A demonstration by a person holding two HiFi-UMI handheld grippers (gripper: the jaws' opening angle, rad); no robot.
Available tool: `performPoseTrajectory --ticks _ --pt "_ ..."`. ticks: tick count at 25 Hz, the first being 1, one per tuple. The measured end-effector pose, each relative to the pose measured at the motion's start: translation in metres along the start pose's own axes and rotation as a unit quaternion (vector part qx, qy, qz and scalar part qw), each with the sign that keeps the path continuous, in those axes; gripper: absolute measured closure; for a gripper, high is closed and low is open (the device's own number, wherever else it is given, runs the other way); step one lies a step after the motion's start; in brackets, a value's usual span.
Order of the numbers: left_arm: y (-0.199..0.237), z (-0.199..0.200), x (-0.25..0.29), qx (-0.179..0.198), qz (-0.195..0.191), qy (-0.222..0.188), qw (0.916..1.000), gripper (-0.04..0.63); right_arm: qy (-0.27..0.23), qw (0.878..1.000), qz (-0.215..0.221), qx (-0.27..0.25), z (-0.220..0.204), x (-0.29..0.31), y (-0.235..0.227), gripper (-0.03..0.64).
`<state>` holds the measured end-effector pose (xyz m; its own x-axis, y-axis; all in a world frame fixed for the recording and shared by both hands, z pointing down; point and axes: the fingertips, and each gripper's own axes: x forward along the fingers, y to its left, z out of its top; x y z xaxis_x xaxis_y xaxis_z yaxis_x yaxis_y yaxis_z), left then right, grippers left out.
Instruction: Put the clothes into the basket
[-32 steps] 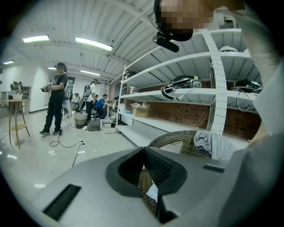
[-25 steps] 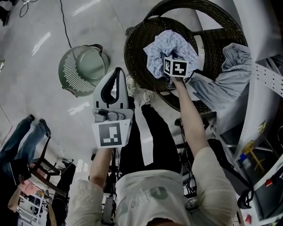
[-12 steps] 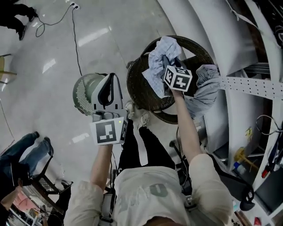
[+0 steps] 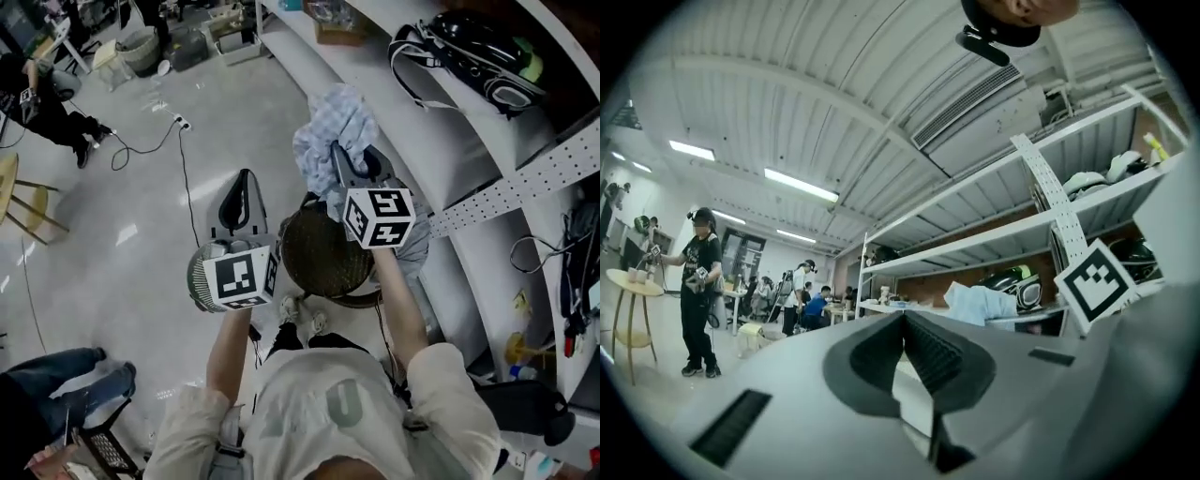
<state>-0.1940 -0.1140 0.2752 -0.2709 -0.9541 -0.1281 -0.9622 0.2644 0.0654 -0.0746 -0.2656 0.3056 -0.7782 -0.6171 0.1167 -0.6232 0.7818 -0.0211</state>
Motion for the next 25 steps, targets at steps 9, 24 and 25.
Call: performPoseTrajectory --ticks 9,24,25 --pt "0.009 0.061 -0.019 0.031 0.012 -0.049 0.9982 0.577 -0.087 0.988 0.083 -0.102 0.088 -0.031 0.081 0.508" --pt "0.088 0.091 -0.068 0.044 0.105 -0.076 0.9906 0.578 -0.134 0.965 0.218 -0.054 0.120 -0.025 0.193 0.506" --pt "0.096 0.092 -0.076 0.052 0.117 -0.076 0.9888 0.578 -0.140 0.961 0.236 -0.044 0.125 -0.024 0.208 0.506"
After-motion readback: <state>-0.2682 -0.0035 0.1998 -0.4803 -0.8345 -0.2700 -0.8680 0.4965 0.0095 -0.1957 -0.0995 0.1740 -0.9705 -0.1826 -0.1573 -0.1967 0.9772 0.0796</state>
